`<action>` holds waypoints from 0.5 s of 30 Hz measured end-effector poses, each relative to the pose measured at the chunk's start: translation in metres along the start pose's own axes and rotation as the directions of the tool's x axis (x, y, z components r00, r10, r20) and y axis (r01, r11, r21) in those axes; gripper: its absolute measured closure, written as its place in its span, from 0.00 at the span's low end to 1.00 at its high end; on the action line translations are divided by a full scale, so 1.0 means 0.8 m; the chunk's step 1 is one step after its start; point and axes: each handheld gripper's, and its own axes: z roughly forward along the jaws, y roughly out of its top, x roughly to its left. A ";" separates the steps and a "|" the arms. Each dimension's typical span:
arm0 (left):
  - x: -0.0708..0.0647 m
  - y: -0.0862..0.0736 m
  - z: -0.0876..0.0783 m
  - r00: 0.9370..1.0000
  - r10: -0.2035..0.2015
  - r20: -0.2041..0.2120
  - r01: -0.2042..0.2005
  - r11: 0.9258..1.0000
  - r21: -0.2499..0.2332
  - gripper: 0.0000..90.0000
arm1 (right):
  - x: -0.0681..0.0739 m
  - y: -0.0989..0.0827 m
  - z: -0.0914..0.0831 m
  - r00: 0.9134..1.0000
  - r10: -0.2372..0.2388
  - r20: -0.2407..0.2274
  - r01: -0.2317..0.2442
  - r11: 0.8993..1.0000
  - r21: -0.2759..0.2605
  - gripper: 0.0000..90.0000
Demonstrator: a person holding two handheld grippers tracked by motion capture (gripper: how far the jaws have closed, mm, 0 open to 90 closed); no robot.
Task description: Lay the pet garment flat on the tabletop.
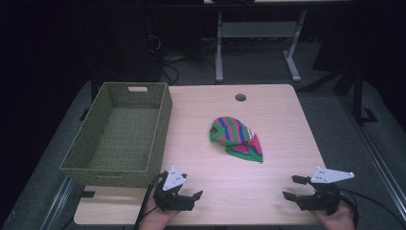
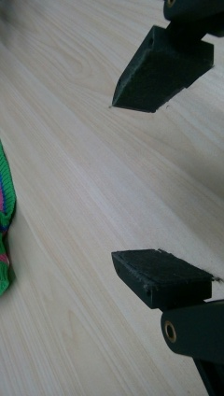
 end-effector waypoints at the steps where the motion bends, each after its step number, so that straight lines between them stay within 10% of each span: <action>1: 0.001 0.000 0.000 1.000 0.000 0.009 0.000 1.000 -0.004 0.23 | 0.000 0.000 0.000 1.000 -0.002 -0.003 0.002 1.000 -0.001 0.30; 15: 0.008 -0.002 -0.004 1.000 -0.010 0.009 0.010 1.000 -0.021 0.23 | 0.011 0.006 0.005 1.000 -0.027 -0.014 0.027 0.999 0.036 0.29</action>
